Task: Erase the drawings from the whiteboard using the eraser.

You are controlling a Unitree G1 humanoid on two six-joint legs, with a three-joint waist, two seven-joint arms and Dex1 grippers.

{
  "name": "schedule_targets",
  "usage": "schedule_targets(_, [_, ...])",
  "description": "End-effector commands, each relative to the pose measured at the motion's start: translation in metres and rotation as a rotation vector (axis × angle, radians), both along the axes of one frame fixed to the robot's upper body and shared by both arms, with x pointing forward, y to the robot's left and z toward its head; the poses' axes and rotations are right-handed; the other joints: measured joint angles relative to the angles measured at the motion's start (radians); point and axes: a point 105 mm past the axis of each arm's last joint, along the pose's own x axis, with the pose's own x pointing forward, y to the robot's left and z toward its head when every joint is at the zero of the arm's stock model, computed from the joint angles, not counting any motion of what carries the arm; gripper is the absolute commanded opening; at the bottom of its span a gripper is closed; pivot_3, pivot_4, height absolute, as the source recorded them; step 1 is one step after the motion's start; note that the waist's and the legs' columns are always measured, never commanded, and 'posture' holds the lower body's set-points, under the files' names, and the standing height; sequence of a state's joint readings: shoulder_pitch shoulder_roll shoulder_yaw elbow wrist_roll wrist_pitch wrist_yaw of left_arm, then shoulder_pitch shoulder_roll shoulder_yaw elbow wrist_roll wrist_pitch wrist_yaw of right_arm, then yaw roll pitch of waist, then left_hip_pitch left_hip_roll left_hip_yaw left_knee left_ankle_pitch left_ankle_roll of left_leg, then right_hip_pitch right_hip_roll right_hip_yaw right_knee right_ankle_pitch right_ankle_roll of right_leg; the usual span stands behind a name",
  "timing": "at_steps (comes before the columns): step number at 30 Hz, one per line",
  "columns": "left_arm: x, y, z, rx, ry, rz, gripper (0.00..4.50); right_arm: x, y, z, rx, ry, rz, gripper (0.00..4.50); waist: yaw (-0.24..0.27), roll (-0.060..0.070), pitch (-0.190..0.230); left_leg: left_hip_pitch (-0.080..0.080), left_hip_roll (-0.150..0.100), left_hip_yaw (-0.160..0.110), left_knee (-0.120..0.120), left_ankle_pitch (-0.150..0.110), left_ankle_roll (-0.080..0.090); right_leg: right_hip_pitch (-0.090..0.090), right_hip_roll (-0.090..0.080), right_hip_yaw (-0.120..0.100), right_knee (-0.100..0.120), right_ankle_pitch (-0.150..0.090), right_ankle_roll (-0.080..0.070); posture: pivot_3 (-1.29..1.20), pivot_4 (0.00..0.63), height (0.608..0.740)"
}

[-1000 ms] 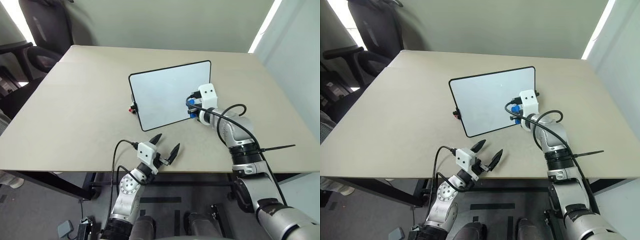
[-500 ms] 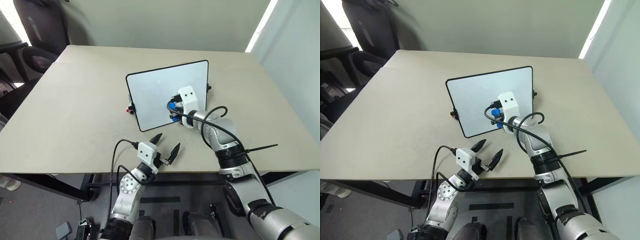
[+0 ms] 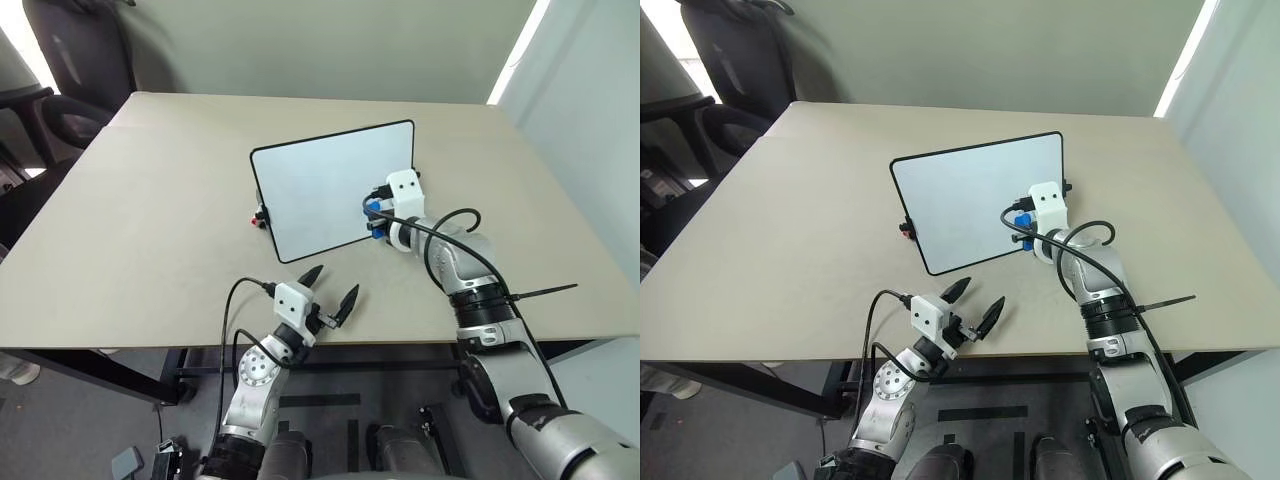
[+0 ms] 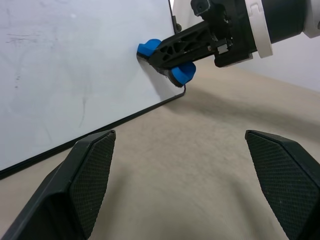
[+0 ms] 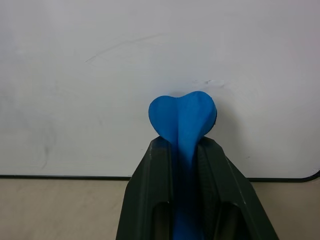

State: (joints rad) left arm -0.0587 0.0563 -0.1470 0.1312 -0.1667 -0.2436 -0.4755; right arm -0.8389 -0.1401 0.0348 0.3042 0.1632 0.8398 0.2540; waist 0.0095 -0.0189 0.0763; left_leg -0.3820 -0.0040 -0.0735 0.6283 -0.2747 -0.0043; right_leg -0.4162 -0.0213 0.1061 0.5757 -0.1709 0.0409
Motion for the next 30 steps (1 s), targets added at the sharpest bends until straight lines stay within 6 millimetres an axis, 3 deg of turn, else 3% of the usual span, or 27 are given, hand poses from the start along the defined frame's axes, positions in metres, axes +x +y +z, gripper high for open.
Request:
schedule_targets(1, [0.000,-0.004,0.009,-0.011,-0.041,-0.009,4.50,-0.001,0.021,0.022,0.019,-0.073,0.054,0.35,0.000,0.000,0.000,0.000,0.000,0.000,0.000,0.000,0.001,-0.001,0.000,0.000,-0.001,0.001,0.002,0.00,0.150,0.740])
schedule_targets(8, [0.000,-0.002,0.009,-0.009,-0.043,-0.005,4.50,-0.011,0.054,0.029,0.030,-0.093,0.148,0.35,-0.003,0.000,0.000,0.004,-0.001,0.000,0.001,-0.003,0.003,-0.005,0.000,-0.001,-0.002,0.002,0.001,0.00,0.150,0.740])
schedule_targets(11, [-0.001,-0.001,0.009,-0.009,-0.043,-0.003,4.50,-0.012,0.052,0.034,0.025,-0.110,0.147,0.35,-0.003,0.001,0.000,0.004,-0.001,0.000,0.001,-0.004,0.002,-0.006,0.000,-0.001,-0.002,0.003,0.000,0.00,0.150,0.740])
schedule_targets(14, [-0.001,0.000,0.009,-0.009,-0.041,-0.004,4.50,-0.010,0.032,0.033,0.014,-0.111,0.102,0.35,0.002,0.001,0.000,0.004,-0.001,0.000,0.001,-0.009,-0.006,-0.006,0.000,-0.001,-0.002,0.003,-0.001,0.00,0.150,0.740])
schedule_targets(25, [-0.005,-0.001,0.008,-0.005,-0.038,-0.014,4.50,-0.029,-0.058,0.043,0.075,-0.086,-0.117,0.35,0.006,0.002,-0.001,0.005,-0.002,0.001,0.002,-0.010,0.000,-0.003,0.001,-0.001,-0.002,0.004,-0.003,0.00,0.150,0.740])
schedule_targets(30, [-0.007,-0.002,0.007,-0.002,-0.035,-0.020,4.50,-0.037,-0.092,0.019,0.152,0.046,-0.207,0.35,0.005,0.002,-0.001,0.010,-0.002,0.001,0.002,-0.009,0.003,0.000,0.001,-0.001,-0.003,0.004,-0.003,0.00,0.150,0.740])
